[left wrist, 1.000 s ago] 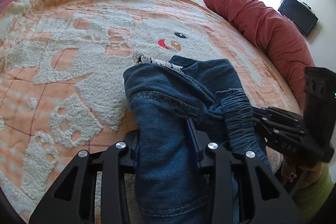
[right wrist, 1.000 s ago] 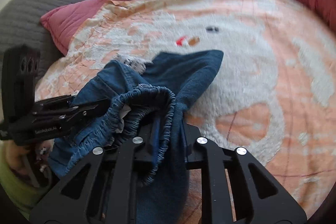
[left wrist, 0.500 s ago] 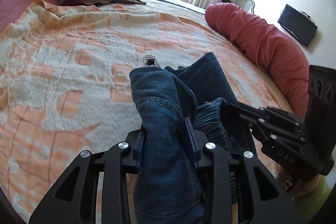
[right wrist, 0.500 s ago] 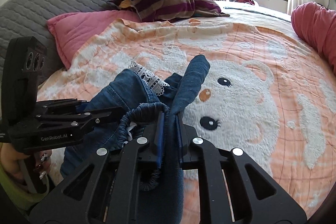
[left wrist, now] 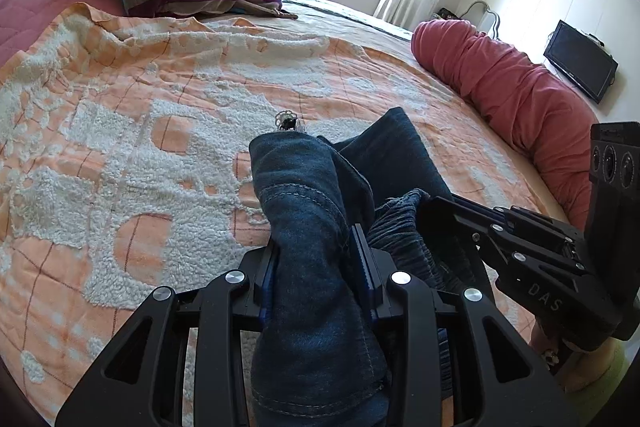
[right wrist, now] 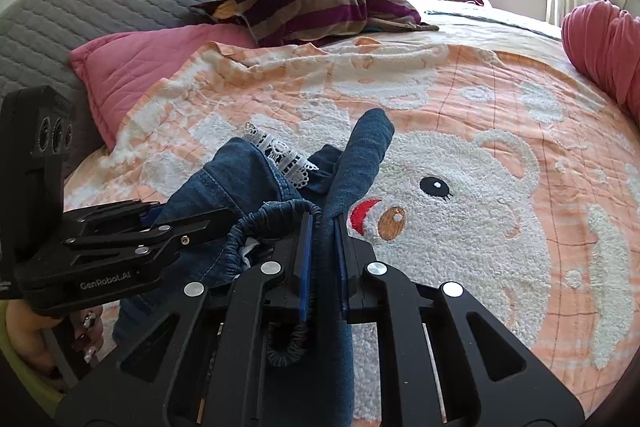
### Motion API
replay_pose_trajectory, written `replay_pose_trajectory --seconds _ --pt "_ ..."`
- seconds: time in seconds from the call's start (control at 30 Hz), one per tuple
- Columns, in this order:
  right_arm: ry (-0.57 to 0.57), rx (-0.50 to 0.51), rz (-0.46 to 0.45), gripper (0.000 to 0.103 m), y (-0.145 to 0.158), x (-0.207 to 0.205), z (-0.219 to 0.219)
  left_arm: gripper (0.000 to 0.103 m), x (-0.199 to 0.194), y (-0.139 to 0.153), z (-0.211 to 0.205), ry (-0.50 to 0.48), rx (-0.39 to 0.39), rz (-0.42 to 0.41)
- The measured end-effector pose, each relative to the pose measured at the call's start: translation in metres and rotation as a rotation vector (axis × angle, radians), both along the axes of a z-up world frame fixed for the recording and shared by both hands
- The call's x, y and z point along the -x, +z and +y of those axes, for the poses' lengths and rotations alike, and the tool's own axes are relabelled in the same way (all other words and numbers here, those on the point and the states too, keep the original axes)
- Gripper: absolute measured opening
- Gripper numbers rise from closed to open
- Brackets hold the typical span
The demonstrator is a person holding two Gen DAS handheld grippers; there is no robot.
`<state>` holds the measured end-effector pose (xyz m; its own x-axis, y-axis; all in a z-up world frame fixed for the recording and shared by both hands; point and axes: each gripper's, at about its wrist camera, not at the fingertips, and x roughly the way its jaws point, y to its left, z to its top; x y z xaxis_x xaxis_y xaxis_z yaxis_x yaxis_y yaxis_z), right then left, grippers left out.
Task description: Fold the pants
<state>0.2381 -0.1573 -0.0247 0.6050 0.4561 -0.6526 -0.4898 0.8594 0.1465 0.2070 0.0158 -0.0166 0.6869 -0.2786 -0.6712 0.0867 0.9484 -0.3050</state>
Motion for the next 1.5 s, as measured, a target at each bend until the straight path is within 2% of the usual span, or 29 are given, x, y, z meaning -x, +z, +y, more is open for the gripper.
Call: replay_pose_trajectory --seconds 0.57,0.73,0.9,1.17,1.33,1.5 --pt "-0.049 0.035 0.026 0.006 -0.016 -0.006 -0.006 0.031 -0.005 -0.013 0.002 0.022 -0.033 0.024" --pt "-0.085 0.068 0.044 0.006 -0.022 -0.009 -0.01 0.035 -0.005 -0.016 0.001 0.028 -0.063 0.033" --pt "-0.127 0.079 0.078 0.012 -0.03 -0.013 -0.018 0.042 -0.003 -0.018 0.0 0.032 -0.082 0.035" --pt "-0.171 0.127 0.099 0.029 -0.039 -0.015 -0.025 0.045 -0.002 -0.02 0.001 0.036 -0.09 0.047" --pt "-0.185 0.134 0.115 0.035 -0.044 -0.017 -0.029 0.045 -0.002 -0.022 0.001 0.035 -0.093 0.052" --pt "-0.185 0.143 0.114 0.035 -0.045 -0.017 -0.027 0.046 -0.001 -0.023 0.001 0.039 -0.094 0.052"
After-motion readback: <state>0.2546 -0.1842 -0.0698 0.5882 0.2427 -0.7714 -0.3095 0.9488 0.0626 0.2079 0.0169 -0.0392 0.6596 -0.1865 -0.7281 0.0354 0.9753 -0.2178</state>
